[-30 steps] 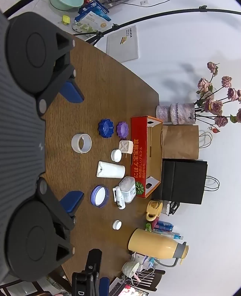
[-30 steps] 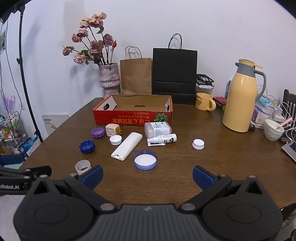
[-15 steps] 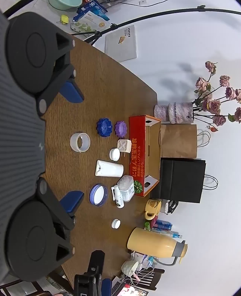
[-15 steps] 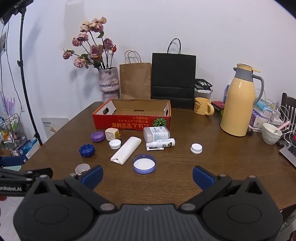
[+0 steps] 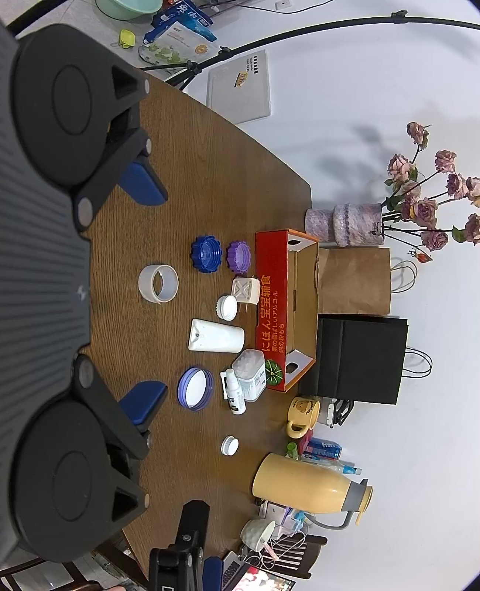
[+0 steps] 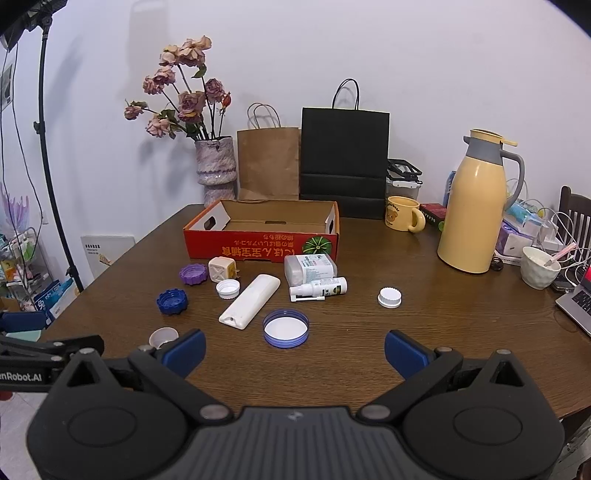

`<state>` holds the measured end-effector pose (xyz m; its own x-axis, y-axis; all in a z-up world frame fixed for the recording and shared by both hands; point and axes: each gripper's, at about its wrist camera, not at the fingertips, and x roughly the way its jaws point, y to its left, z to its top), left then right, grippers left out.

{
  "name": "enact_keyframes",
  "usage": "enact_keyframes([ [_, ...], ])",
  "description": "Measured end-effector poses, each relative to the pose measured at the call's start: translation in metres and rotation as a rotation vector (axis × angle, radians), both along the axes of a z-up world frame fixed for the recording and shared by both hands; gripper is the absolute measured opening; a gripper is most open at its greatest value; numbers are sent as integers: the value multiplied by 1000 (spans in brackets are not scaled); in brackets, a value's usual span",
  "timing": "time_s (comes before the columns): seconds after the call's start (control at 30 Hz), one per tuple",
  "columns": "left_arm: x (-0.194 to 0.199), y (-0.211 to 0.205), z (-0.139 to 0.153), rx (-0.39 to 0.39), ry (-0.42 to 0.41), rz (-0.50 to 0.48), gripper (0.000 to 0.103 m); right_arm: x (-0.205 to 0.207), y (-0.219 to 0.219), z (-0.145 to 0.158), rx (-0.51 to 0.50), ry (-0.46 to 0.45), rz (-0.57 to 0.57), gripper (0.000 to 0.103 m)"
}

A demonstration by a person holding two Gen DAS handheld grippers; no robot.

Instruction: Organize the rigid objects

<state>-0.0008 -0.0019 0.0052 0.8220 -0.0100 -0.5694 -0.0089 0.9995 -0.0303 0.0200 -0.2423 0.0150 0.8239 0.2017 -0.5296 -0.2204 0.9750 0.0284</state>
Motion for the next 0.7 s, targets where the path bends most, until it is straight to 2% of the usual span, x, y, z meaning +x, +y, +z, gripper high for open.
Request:
enact_keyframes([
  [0.7,1,-1,3,0,-6,-3,103,-1,-2,3,-2,-6,1,103],
])
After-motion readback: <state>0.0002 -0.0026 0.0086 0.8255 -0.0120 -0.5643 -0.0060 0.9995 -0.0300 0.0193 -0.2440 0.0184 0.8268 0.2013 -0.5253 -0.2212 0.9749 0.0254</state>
